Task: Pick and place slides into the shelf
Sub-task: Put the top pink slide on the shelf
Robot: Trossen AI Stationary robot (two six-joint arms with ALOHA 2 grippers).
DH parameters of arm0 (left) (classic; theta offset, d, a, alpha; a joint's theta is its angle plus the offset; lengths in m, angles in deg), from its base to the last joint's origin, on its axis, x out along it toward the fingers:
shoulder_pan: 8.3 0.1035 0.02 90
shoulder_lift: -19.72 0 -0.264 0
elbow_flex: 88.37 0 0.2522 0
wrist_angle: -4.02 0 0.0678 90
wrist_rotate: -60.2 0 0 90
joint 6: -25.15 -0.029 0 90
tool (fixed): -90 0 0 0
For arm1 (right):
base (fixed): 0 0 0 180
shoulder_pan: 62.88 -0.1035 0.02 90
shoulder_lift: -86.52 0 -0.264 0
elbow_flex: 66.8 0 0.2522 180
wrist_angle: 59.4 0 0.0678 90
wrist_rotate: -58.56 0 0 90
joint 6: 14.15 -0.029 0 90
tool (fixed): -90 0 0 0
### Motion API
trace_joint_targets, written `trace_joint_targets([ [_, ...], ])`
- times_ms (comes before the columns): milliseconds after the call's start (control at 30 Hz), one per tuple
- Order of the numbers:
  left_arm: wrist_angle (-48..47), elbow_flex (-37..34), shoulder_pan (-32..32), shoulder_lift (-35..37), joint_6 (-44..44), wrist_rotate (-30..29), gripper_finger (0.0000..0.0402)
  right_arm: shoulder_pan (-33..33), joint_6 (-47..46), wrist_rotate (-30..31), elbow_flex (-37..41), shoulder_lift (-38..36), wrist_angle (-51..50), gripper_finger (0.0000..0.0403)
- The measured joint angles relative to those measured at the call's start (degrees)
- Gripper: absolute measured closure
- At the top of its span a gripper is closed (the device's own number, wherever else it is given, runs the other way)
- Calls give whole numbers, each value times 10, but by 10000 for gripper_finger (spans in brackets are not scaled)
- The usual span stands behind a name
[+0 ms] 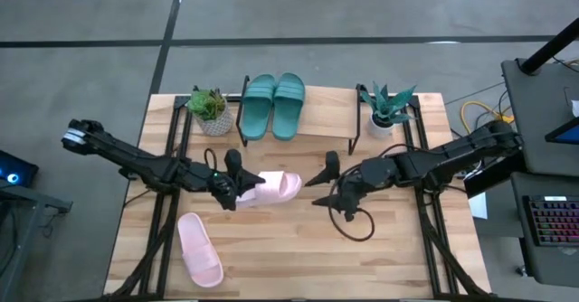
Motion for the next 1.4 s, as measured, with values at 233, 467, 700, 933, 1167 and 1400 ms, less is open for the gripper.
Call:
trace_joint_targets([
  [233, 43, 0, 0, -32, -21, 10, 401, 0, 17, 20, -29, 50, -1, 145],
  [467, 53, 0, 0, -39, -27, 13, 401, 2, 22, 93, -81, 104, -73, 145],
  [700, 54, 0, -1, -27, -28, 22, 401, 3, -11, 91, -136, 133, -147, 147],
  [933, 53, 0, -1, -28, -36, 26, 402, 3, -28, 91, -157, 138, -159, 208],
  [1167, 61, 0, 0, -27, -41, 26, 402, 2, -14, 84, -159, 143, -192, 365],
  [1400, 68, 0, -1, -26, -33, 18, 397, 2, -19, 94, -158, 143, -188, 375],
])
